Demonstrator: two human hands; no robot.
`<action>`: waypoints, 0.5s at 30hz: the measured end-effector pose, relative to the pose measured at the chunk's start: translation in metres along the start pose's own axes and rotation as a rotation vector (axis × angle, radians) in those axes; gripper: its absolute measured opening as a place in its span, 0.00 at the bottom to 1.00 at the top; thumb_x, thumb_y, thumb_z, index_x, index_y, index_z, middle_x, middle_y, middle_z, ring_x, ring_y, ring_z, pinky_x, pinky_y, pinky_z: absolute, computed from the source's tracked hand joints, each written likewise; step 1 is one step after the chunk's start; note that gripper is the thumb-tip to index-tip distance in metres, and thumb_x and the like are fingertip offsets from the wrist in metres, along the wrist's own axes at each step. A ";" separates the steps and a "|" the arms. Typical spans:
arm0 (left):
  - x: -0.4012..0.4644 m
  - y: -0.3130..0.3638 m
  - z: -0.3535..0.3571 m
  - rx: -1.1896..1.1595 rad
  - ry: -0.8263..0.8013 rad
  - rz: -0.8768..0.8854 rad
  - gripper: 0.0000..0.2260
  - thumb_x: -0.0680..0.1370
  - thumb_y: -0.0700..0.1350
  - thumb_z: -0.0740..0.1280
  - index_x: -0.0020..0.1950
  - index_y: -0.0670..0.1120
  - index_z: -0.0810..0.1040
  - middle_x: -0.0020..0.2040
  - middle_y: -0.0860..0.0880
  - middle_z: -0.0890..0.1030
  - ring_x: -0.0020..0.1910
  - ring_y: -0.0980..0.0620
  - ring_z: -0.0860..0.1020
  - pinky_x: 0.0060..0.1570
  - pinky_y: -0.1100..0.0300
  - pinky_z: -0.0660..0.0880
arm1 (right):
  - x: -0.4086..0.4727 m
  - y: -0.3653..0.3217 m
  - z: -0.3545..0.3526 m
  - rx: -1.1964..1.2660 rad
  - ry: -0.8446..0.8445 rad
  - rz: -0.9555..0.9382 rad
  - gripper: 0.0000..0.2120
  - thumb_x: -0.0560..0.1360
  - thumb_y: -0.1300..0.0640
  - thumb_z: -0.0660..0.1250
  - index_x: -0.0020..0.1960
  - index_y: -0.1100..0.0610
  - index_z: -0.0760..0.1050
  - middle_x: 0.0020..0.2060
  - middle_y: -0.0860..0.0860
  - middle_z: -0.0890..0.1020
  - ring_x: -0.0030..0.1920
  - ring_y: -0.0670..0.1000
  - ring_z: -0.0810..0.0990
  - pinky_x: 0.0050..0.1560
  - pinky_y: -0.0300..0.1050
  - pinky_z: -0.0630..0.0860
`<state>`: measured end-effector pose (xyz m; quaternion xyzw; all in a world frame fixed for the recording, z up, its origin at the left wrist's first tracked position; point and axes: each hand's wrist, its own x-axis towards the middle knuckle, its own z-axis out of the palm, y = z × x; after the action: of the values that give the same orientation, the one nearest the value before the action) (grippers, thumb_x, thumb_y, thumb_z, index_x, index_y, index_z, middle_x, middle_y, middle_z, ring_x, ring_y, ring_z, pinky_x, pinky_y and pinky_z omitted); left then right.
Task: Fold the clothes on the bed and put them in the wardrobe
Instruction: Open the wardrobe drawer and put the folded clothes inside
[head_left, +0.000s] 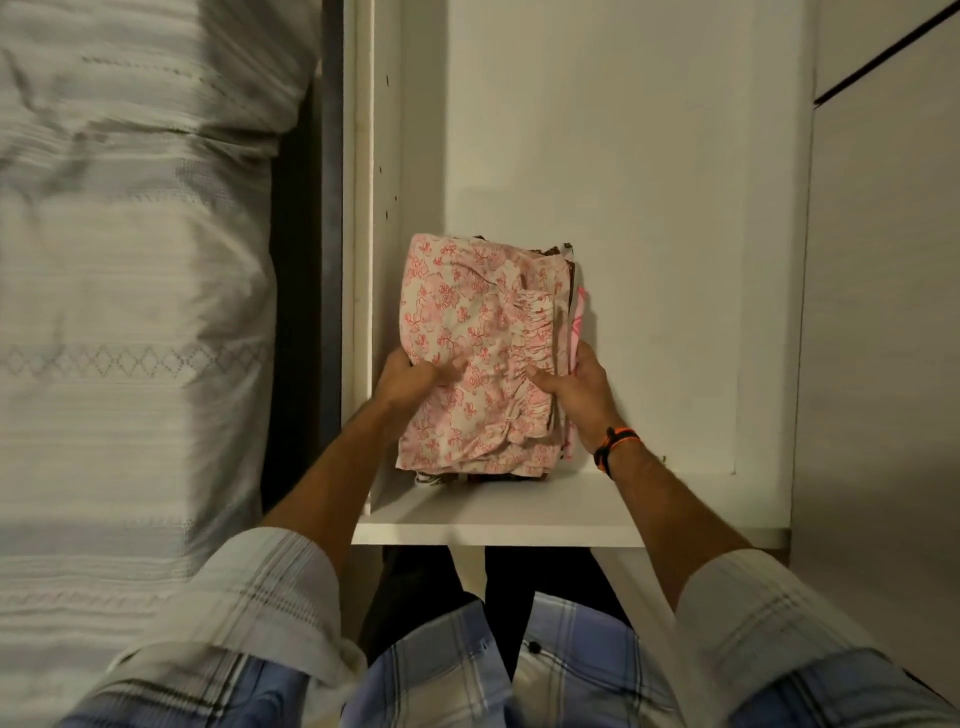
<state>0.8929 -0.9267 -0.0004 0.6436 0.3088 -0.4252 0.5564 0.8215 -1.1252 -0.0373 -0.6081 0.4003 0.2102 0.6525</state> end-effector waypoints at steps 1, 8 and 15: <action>0.003 -0.002 0.001 0.009 0.006 -0.005 0.18 0.73 0.36 0.73 0.61 0.45 0.75 0.51 0.52 0.80 0.52 0.50 0.79 0.59 0.47 0.76 | 0.002 0.002 -0.002 -0.003 -0.001 0.013 0.35 0.69 0.55 0.77 0.73 0.50 0.66 0.65 0.47 0.78 0.65 0.51 0.77 0.67 0.58 0.73; 0.028 -0.026 0.002 0.117 0.150 -0.062 0.19 0.76 0.37 0.70 0.66 0.40 0.72 0.63 0.44 0.78 0.63 0.43 0.77 0.56 0.49 0.76 | 0.027 0.028 -0.005 -0.166 -0.008 0.072 0.40 0.66 0.42 0.74 0.74 0.47 0.64 0.69 0.47 0.75 0.68 0.52 0.74 0.69 0.59 0.71; 0.033 -0.021 0.013 0.601 0.304 0.060 0.30 0.75 0.41 0.72 0.71 0.38 0.61 0.65 0.40 0.74 0.64 0.40 0.75 0.60 0.49 0.75 | 0.015 0.007 0.006 -0.826 0.295 -0.178 0.37 0.75 0.55 0.73 0.77 0.60 0.57 0.72 0.60 0.66 0.72 0.60 0.66 0.71 0.57 0.67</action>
<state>0.8863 -0.9384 -0.0395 0.8438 0.2302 -0.3797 0.3015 0.8267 -1.1212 -0.0534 -0.8732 0.3176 0.2066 0.3067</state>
